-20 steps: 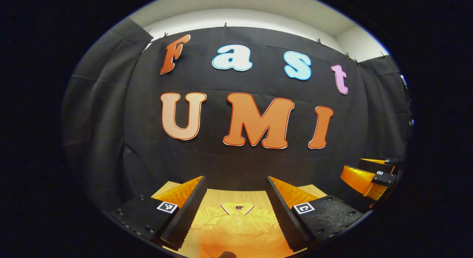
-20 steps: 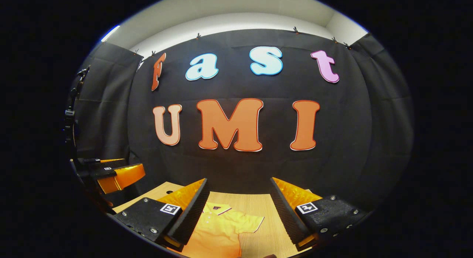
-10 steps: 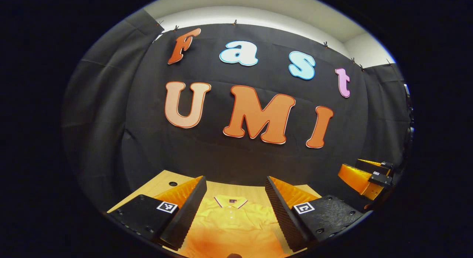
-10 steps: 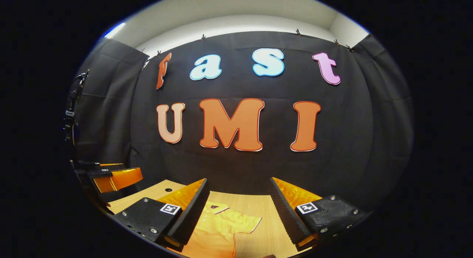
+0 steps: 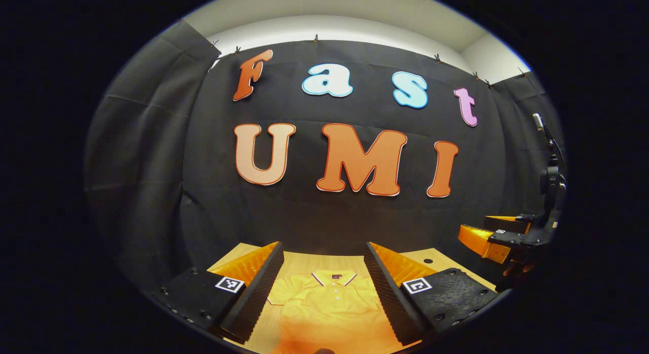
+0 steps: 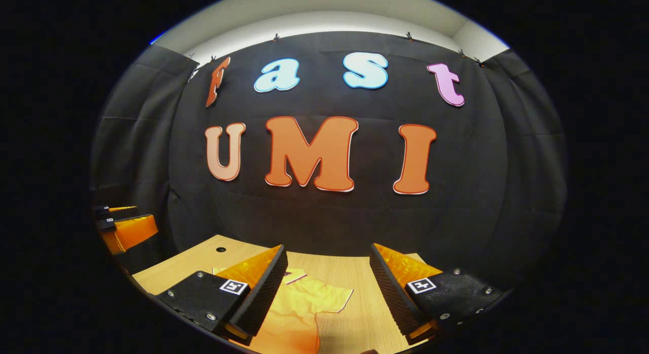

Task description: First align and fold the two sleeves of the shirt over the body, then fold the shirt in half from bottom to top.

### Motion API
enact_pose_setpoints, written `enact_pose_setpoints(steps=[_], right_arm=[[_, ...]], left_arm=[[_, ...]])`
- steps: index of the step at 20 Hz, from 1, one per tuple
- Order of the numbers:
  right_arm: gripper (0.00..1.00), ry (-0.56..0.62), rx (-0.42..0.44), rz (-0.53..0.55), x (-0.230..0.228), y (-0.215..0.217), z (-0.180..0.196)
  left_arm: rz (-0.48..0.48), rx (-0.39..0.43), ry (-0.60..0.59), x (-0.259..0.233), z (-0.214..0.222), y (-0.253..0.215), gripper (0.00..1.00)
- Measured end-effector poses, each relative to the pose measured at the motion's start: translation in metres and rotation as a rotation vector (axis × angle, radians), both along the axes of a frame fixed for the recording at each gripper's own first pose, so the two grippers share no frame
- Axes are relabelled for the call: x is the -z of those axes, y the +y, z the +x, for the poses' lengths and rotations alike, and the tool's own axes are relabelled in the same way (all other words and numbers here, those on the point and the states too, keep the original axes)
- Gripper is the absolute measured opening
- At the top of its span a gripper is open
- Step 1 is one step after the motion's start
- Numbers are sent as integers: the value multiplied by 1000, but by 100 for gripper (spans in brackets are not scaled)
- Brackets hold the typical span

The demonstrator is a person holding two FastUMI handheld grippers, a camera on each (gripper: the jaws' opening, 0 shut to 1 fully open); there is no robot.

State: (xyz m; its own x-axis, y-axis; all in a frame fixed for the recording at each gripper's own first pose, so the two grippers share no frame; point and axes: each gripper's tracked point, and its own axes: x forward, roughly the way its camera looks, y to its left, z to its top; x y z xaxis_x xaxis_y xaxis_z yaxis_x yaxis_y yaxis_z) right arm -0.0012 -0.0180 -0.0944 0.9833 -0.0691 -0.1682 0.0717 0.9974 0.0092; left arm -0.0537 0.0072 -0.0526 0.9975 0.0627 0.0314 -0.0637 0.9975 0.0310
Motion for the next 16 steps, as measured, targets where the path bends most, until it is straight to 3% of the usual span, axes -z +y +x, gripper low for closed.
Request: enact_pose_setpoints(steps=[4, 9, 16], right_arm=[[98, 71, 65, -13, 27, -10, 2], [99, 189, 37, 11, 80, -7, 14], [99, 405, 10, 44, 171, -22, 59]], left_arm=[[30, 20, -6, 7, -3, 10, 98], [95, 32, 5, 21, 5, 9, 98], [125, -121, 24, 24, 14, 26, 97]])
